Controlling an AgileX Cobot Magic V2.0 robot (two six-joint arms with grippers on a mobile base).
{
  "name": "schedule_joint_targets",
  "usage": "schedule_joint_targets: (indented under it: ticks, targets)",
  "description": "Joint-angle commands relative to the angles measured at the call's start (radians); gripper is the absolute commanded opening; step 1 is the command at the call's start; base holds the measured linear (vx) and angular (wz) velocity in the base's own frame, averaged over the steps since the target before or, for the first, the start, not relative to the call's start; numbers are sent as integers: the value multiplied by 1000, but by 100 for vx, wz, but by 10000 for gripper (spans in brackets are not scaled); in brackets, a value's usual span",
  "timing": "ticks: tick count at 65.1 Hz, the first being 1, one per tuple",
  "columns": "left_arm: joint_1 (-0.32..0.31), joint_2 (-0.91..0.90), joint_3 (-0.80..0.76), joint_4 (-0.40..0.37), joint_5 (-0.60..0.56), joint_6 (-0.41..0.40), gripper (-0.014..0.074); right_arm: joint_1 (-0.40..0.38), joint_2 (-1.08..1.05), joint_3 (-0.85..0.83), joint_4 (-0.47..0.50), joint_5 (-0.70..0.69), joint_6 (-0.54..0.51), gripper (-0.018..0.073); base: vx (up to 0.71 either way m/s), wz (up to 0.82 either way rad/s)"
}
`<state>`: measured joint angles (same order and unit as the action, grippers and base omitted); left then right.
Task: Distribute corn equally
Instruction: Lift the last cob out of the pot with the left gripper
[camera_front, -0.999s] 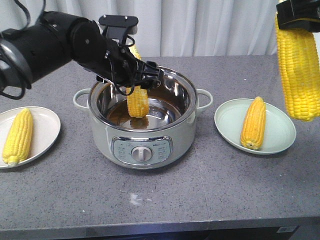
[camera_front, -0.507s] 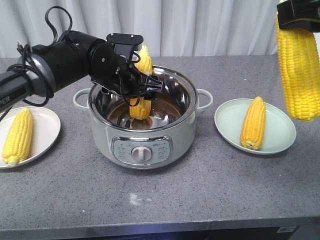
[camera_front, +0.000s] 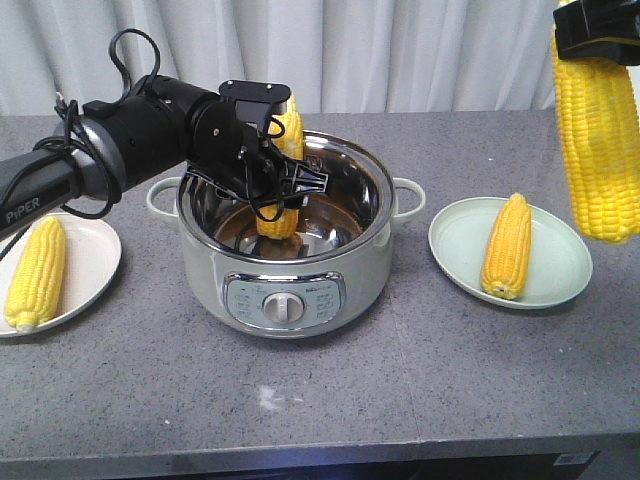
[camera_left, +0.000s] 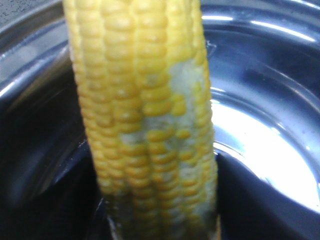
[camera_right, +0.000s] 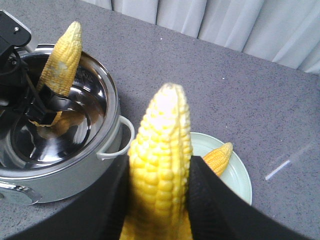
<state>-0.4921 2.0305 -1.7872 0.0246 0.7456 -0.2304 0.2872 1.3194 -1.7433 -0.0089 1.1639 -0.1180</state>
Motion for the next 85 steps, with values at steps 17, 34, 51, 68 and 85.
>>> schedule_joint_targets:
  ticks: [17, 34, 51, 68, 85]
  targets:
    - [-4, -87, -35, -2, -33, 4, 88, -4, -30, -22, -12, -68, -2, 102, 0, 0]
    - [-4, -218, -35, 2, 30, 22, 62, -4, -30, -22, -12, -67, -2, 102, 0, 0]
    - [-3, -396, -35, 112, 127, -21, 62, -4, -30, -22, -12, -62, -2, 102, 0, 0]
    - [35, -528, -35, 332, 288, -146, 62, -4, -30, -22, -12, -46, 10, 102, 0, 0]
    - [125, -585, -31, 338, 405, -141, 62, -4, -30, -22, -12, -45, 20, 102, 0, 0]
